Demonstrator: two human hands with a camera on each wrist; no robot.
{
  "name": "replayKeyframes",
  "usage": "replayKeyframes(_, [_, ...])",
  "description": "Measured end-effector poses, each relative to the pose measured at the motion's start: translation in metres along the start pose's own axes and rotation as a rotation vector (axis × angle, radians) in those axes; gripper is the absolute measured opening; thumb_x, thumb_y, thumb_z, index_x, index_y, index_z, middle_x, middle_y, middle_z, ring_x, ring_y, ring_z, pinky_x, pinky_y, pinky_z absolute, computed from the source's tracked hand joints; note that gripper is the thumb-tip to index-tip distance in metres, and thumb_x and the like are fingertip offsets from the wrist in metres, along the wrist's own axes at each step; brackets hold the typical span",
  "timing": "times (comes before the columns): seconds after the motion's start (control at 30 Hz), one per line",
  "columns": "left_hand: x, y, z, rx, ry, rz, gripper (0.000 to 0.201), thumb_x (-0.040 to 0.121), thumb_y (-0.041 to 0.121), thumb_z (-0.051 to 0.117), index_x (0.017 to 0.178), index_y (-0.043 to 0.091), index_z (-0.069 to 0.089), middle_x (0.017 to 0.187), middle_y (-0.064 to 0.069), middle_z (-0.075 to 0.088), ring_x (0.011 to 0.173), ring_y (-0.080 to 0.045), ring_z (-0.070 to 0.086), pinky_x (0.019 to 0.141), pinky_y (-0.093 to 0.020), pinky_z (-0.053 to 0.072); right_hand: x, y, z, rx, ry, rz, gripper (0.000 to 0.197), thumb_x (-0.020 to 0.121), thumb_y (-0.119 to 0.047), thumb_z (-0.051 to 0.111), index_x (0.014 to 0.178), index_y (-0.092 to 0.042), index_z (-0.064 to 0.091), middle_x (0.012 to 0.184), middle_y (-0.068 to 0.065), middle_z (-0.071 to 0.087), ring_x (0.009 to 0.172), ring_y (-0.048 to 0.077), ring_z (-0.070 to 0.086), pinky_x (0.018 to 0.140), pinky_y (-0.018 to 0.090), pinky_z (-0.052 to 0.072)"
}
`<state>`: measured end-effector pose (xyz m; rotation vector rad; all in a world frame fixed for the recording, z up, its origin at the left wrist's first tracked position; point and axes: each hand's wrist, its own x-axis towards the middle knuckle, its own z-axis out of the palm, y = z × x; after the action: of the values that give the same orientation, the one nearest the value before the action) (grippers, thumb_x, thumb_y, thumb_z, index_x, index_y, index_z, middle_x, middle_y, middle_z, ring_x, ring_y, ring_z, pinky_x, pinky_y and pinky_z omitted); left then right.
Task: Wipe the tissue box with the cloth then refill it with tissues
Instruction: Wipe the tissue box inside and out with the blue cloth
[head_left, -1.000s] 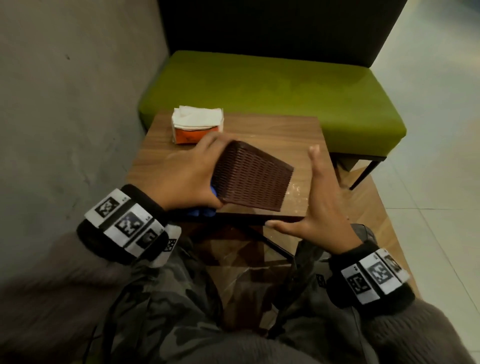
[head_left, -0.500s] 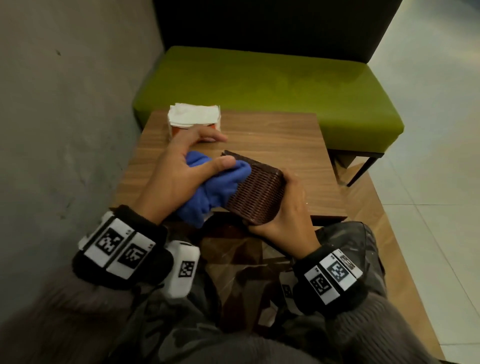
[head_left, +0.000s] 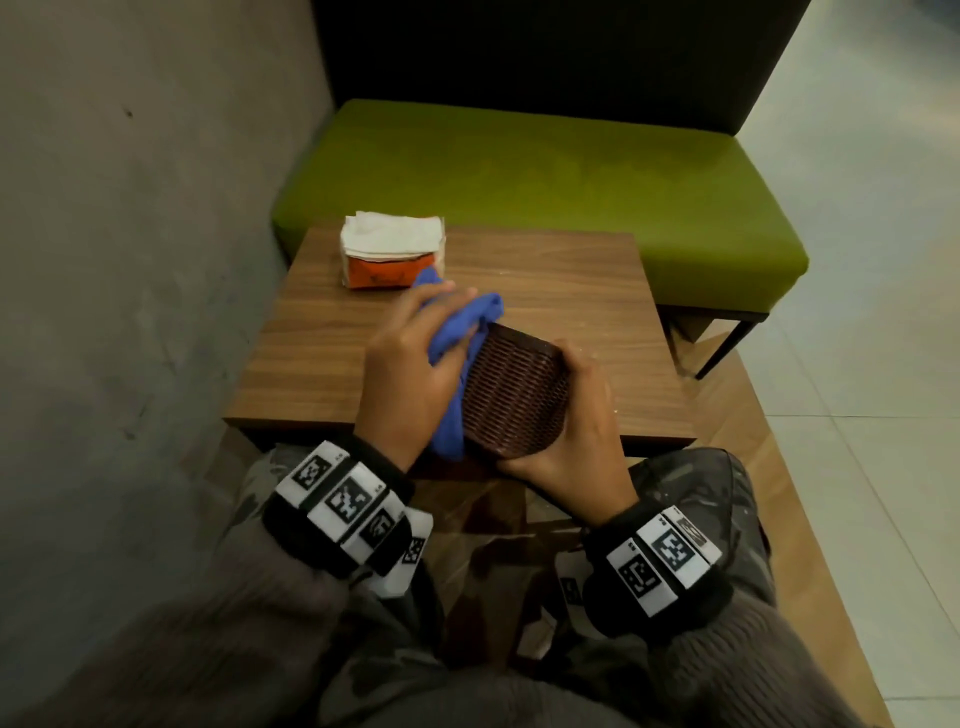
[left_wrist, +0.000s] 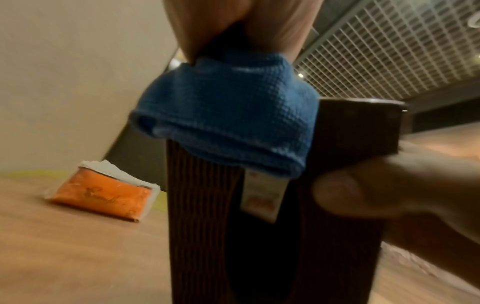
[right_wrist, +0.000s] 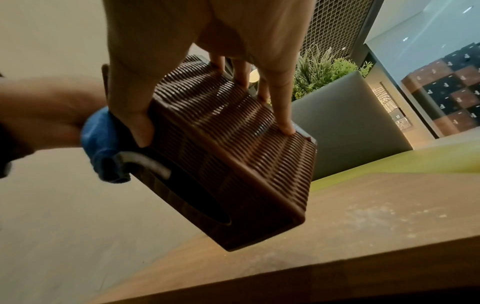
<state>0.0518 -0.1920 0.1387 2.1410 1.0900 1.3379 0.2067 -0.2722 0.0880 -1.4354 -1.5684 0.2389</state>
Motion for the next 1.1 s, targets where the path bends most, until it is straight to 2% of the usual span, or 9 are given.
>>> replayKeyframes(0.1, [0.005, 0.014, 0.006, 0.0, 0.051, -0.003, 0.024, 0.084, 0.005, 0.063, 0.107, 0.004, 0.068, 0.11, -0.012, 0.064, 0.108, 0.002, 0.048, 0.096, -0.009, 0.036, 0.002, -0.003, 0.002, -0.004, 0.0, -0.012, 0.098, 0.057, -0.047, 0.083, 0.135, -0.013, 0.034, 0.124, -0.014, 0.037, 0.116, 0.02, 0.047, 0.102, 0.038, 0.039])
replayKeyframes(0.23, [-0.008, 0.044, 0.013, -0.019, -0.146, 0.209, 0.03, 0.083, 0.008, 0.057, 0.111, 0.004, 0.067, 0.113, -0.009, 0.063, 0.11, -0.016, 0.056, 0.099, -0.028, 0.043, 0.003, -0.009, 0.003, 0.063, 0.003, 0.025, 0.098, 0.057, -0.046, 0.084, 0.135, -0.021, 0.031, 0.124, -0.009, 0.04, 0.115, 0.016, 0.047, 0.101, 0.043, 0.042])
replayKeyframes(0.4, [0.013, 0.011, 0.003, -0.028, 0.031, 0.022, 0.026, 0.085, 0.015, 0.056, 0.106, 0.005, 0.069, 0.107, -0.009, 0.065, 0.114, -0.003, 0.05, 0.102, -0.031, 0.041, -0.001, -0.004, 0.0, 0.0, 0.005, -0.009, 0.094, 0.059, -0.05, 0.08, 0.134, -0.018, 0.033, 0.126, -0.009, 0.041, 0.116, 0.019, 0.047, 0.101, 0.04, 0.04])
replayKeyframes(0.57, [-0.013, 0.041, 0.015, -0.067, -0.16, 0.215, 0.032, 0.083, 0.005, 0.059, 0.113, 0.002, 0.065, 0.115, -0.011, 0.062, 0.112, -0.019, 0.056, 0.101, -0.027, 0.042, -0.001, -0.005, 0.005, 0.082, 0.04, -0.011, 0.093, 0.061, -0.038, 0.088, 0.134, -0.019, 0.035, 0.124, -0.008, 0.044, 0.114, 0.02, 0.051, 0.097, 0.049, 0.044])
replayKeyframes(0.63, [-0.004, 0.023, 0.01, -0.073, -0.138, 0.148, 0.033, 0.081, 0.004, 0.058, 0.113, 0.003, 0.065, 0.116, -0.011, 0.062, 0.114, -0.014, 0.055, 0.101, -0.026, 0.041, -0.006, -0.001, 0.002, 0.099, 0.041, -0.016, 0.093, 0.061, -0.041, 0.086, 0.135, -0.021, 0.034, 0.126, -0.007, 0.044, 0.116, 0.021, 0.05, 0.098, 0.047, 0.044])
replayKeyframes(0.73, [0.011, -0.012, 0.001, -0.028, 0.058, -0.072, 0.026, 0.086, 0.009, 0.058, 0.109, 0.003, 0.068, 0.113, -0.012, 0.064, 0.113, 0.001, 0.049, 0.1, -0.016, 0.039, -0.011, 0.002, -0.001, 0.093, 0.029, -0.001, 0.093, 0.06, -0.046, 0.085, 0.135, -0.027, 0.033, 0.125, -0.006, 0.045, 0.116, 0.021, 0.05, 0.097, 0.045, 0.045])
replayKeyframes(0.8, [0.008, -0.011, 0.003, -0.027, 0.115, -0.143, 0.026, 0.085, 0.007, 0.06, 0.11, 0.003, 0.067, 0.115, -0.012, 0.063, 0.114, 0.001, 0.049, 0.1, -0.015, 0.039, -0.01, 0.001, 0.0, 0.094, 0.021, 0.018, 0.093, 0.06, -0.047, 0.085, 0.135, -0.031, 0.032, 0.124, -0.007, 0.045, 0.116, 0.019, 0.05, 0.098, 0.04, 0.044])
replayKeyframes(0.97, [-0.04, 0.036, 0.01, -0.032, -0.24, 0.247, 0.038, 0.079, 0.002, 0.058, 0.117, 0.004, 0.063, 0.123, -0.01, 0.059, 0.118, -0.021, 0.054, 0.105, -0.031, 0.039, -0.008, 0.01, 0.002, 0.186, 0.034, 0.168, 0.095, 0.057, -0.046, 0.083, 0.134, -0.028, 0.032, 0.131, 0.007, 0.05, 0.121, 0.026, 0.053, 0.101, 0.046, 0.045])
replayKeyframes(1.1, [-0.01, 0.007, 0.003, -0.087, -0.053, -0.012, 0.032, 0.082, 0.001, 0.059, 0.114, 0.003, 0.064, 0.12, -0.014, 0.061, 0.114, -0.013, 0.055, 0.101, -0.019, 0.04, -0.008, 0.012, -0.002, 0.116, 0.036, 0.126, 0.101, 0.053, -0.045, 0.086, 0.137, -0.028, 0.031, 0.128, 0.001, 0.048, 0.118, 0.025, 0.052, 0.098, 0.049, 0.045])
